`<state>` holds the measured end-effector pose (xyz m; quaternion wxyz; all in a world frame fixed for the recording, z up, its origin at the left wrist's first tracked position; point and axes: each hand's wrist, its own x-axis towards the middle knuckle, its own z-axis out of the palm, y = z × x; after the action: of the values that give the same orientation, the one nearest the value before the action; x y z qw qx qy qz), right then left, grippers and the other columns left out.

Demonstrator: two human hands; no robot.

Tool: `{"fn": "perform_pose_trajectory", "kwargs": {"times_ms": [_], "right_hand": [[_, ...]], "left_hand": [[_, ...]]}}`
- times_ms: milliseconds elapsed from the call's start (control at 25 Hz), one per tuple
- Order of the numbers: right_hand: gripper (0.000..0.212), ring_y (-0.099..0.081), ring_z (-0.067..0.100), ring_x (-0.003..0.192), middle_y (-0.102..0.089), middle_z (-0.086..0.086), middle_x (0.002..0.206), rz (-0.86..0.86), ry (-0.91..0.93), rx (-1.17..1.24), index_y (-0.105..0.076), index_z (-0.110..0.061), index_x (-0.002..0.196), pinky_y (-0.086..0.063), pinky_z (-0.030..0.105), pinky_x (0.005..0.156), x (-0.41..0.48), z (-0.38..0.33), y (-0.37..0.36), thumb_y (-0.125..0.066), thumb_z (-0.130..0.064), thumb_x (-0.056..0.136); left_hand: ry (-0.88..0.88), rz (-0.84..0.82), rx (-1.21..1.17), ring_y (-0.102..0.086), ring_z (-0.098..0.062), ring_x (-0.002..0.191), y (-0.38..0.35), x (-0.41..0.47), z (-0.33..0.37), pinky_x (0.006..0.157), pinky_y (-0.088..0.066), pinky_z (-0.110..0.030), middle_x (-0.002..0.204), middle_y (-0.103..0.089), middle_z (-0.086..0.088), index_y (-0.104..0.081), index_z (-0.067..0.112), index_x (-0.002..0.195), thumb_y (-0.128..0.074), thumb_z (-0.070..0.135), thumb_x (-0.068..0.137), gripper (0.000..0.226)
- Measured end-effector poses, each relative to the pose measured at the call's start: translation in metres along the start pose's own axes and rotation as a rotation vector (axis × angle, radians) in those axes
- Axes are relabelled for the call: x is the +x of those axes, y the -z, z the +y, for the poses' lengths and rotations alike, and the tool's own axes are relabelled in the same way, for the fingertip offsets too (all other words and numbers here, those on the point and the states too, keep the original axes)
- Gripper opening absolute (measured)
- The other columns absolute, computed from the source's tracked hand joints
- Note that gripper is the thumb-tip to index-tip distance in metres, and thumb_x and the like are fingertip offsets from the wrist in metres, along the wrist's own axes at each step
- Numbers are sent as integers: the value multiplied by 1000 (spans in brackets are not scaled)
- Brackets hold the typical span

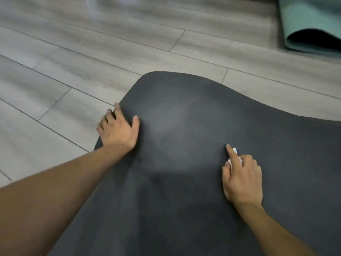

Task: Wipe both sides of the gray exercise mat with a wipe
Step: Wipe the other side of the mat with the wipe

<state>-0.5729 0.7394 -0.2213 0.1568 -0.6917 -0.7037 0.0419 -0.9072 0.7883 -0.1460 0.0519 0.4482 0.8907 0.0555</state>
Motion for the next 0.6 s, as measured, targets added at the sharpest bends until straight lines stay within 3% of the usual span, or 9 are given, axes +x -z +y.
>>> {"fn": "perform_pose_trajectory", "kwargs": {"times_ms": [120, 240, 360, 400, 480, 520, 600], "right_hand": [[53, -42, 30, 74, -46, 8, 89, -11, -8, -16, -52, -22, 139, -39, 43, 72, 4, 1, -2, -39, -32, 88], [57, -43, 30, 73, -47, 8, 88, -37, -8, 1, -54, -19, 138, -39, 42, 69, 9, 0, -4, -38, -33, 86], [57, -43, 30, 71, -47, 8, 88, -44, 1, 2, -54, -18, 139, -39, 42, 68, 11, 0, -2, -38, -33, 86], [57, -44, 30, 71, -48, 8, 88, -35, 5, 1, -54, -18, 138, -39, 42, 68, 12, 1, -2, -39, -33, 86], [58, -45, 30, 71, -50, 7, 90, -41, -10, 2, -54, -20, 138, -39, 41, 69, 13, 0, -4, -40, -34, 84], [58, -46, 30, 71, -50, 7, 91, -41, -13, 9, -54, -20, 138, -39, 41, 69, 13, -1, -4, -40, -35, 83], [57, -46, 30, 71, -50, 6, 91, -28, -7, 13, -55, -20, 137, -40, 41, 68, 14, -1, -5, -41, -34, 84]], "left_hand": [[362, -268, -317, -42, -40, 139, 6, 80, 11, 116, -30, -47, 152, -45, -21, -39, 8, 152, -38, 80, 89, 95], [372, -801, -540, -56, -30, 129, 34, 105, 24, 114, -38, -45, 142, -59, -5, -59, 23, 141, -55, 89, 73, 95], [318, -1063, -708, -73, -27, 105, 72, 114, 35, 98, -53, -42, 113, -77, -4, -73, 23, 116, -71, 71, 73, 64], [269, -1046, -753, -75, -25, 101, 80, 117, 36, 94, -55, -41, 112, -77, -4, -73, 22, 117, -75, 62, 73, 59], [106, -822, -802, -75, -21, 100, 86, 118, 38, 92, -56, -39, 115, -76, -2, -67, 22, 125, -85, 45, 70, 63], [10, -620, -729, -72, -21, 104, 82, 115, 36, 94, -54, -39, 121, -72, -2, -62, 24, 132, -89, 39, 69, 70], [-115, -170, -311, -60, -32, 117, 55, 98, 30, 102, -48, -46, 138, -54, -9, -47, 25, 146, -87, 34, 76, 81]]}}
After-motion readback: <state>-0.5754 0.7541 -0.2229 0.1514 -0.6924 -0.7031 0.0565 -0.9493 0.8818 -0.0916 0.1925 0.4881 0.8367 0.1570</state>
